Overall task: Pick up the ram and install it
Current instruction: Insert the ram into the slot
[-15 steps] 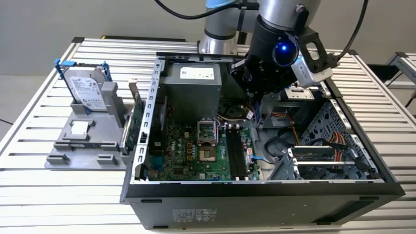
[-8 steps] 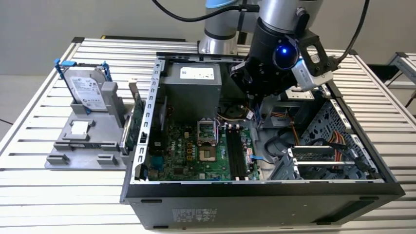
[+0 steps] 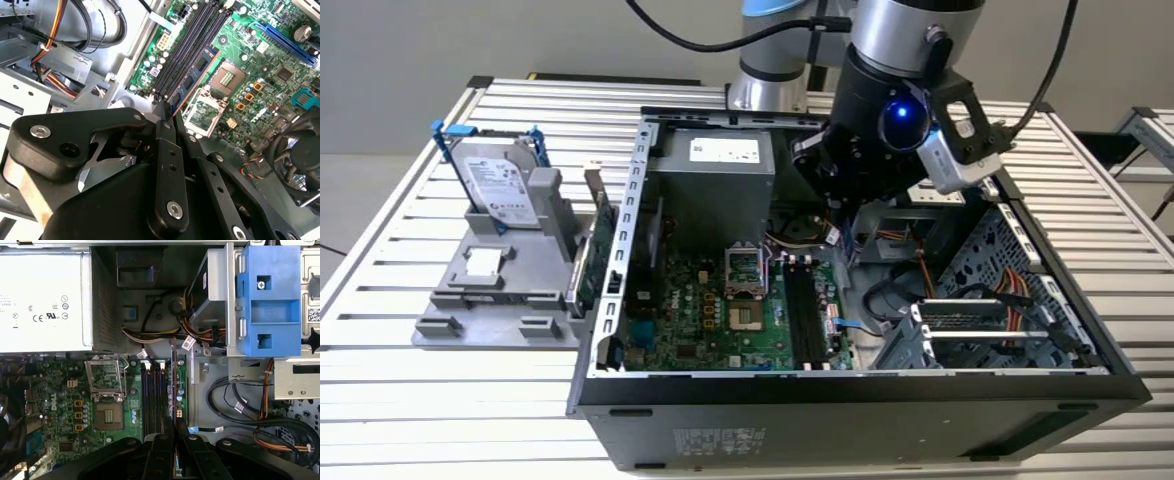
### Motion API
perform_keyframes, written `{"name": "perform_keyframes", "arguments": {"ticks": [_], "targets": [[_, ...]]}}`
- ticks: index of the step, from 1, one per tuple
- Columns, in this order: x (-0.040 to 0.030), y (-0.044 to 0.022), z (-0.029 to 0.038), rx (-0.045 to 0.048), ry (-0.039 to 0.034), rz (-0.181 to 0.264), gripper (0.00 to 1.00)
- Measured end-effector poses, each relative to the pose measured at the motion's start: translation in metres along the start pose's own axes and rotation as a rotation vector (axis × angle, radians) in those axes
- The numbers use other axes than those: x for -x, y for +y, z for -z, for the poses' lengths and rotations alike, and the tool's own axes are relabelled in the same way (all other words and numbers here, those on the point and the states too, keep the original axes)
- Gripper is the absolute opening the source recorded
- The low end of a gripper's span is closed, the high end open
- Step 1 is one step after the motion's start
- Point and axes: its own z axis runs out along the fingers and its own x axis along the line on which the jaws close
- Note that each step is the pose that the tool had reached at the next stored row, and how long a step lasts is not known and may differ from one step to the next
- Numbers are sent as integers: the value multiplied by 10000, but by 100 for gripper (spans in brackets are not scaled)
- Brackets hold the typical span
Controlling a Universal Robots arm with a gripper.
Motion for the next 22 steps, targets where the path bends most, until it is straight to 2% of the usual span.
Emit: {"name": "perform_keyframes", "arguments": {"ticks": [22], "targets": [[0,-35,-86,-2,1,-1,0]]}}
